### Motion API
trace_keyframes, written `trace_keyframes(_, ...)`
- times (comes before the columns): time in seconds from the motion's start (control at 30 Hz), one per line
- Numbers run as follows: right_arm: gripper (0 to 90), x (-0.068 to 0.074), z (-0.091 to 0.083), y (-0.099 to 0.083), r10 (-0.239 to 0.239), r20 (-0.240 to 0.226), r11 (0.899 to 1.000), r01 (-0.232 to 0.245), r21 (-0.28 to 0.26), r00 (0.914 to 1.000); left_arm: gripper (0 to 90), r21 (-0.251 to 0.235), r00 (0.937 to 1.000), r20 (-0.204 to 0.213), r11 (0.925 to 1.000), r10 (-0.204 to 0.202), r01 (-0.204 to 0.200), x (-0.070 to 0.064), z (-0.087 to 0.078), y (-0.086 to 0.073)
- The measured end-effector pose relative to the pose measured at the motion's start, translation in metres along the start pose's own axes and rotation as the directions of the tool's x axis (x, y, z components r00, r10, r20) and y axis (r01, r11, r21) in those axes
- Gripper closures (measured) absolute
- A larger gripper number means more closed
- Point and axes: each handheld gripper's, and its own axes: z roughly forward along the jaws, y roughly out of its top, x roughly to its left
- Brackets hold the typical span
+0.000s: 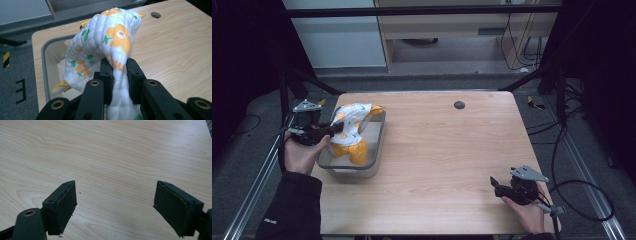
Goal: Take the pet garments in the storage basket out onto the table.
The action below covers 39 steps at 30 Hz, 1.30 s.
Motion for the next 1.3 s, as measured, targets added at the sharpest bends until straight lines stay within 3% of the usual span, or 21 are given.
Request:
trace_keyframes(0.37, 18.3, 0.000, -0.001, 0.000, 0.000, 0.003, 1.000, 0.000, -0.010, 1.0000, 78.0, -0.016, 0.9963, 0.060, 0.9980, 0.061, -0.060, -0.024, -0.007, 0.009)
trace_keyframes(0.57, 18.4, -0.001, -0.002, 0.001, 0.003, 0.000, 1.000, -0.003, -0.017, 1.0000, 78.1, -0.031, 0.9900, 0.098, 0.9947, 0.101, -0.098, -0.040, -0.010, 0.012)
trace_keyframes(0.73, 18.6, -0.001, -0.002, 0.001, -0.003, 0.001, 1.000, 0.003, -0.022, 1.0000, 78.0, -0.039, 0.9773, 0.146, 0.9881, 0.153, -0.149, -0.061, -0.008, 0.016)
trace_keyframes(0.9, 18.7, -0.001, -0.002, 0.001, -0.009, 0.004, 1.000, 0.009, -0.028, 1.0000, 78.0, -0.027, 0.9601, 0.183, 0.9773, 0.211, -0.210, -0.080, -0.001, 0.018)
trace_keyframes(0.93, 18.7, -0.001, -0.002, 0.001, -0.009, 0.004, 1.000, 0.009, -0.028, 1.0000, 78.0, -0.027, 0.9601, 0.183, 0.9773, 0.211, -0.210, -0.080, -0.001, 0.018)
trace_keyframes(1.0, 18.7, -0.001, -0.003, 0.001, -0.009, 0.004, 0.999, 0.009, -0.031, 0.9999, 78.0, -0.013, 0.9513, 0.200, 0.9714, 0.235, -0.237, -0.091, 0.006, 0.019)
trace_keyframes(1.03, 18.7, -0.002, -0.003, 0.001, -0.010, 0.006, 0.999, 0.010, -0.033, 0.9999, 78.0, -0.011, 0.9509, 0.204, 0.9718, 0.233, -0.236, -0.093, 0.007, 0.019)
trace_keyframes(1.17, 18.7, -0.002, -0.003, 0.001, -0.010, 0.008, 0.999, 0.010, -0.036, 0.9999, 78.0, 0.004, 0.9394, 0.227, 0.9645, 0.256, -0.264, -0.102, 0.016, 0.018)
trace_keyframes(1.2, 18.7, -0.002, -0.003, 0.001, -0.010, 0.008, 0.999, 0.010, -0.036, 0.9999, 78.0, 0.004, 0.9394, 0.227, 0.9645, 0.256, -0.264, -0.102, 0.016, 0.018)
trace_keyframes(1.3, 18.7, -0.003, -0.004, 0.001, -0.014, 0.010, 0.999, 0.014, -0.041, 0.9999, 78.0, 0.016, 0.9281, 0.253, 0.9580, 0.273, -0.286, -0.110, 0.024, 0.017)
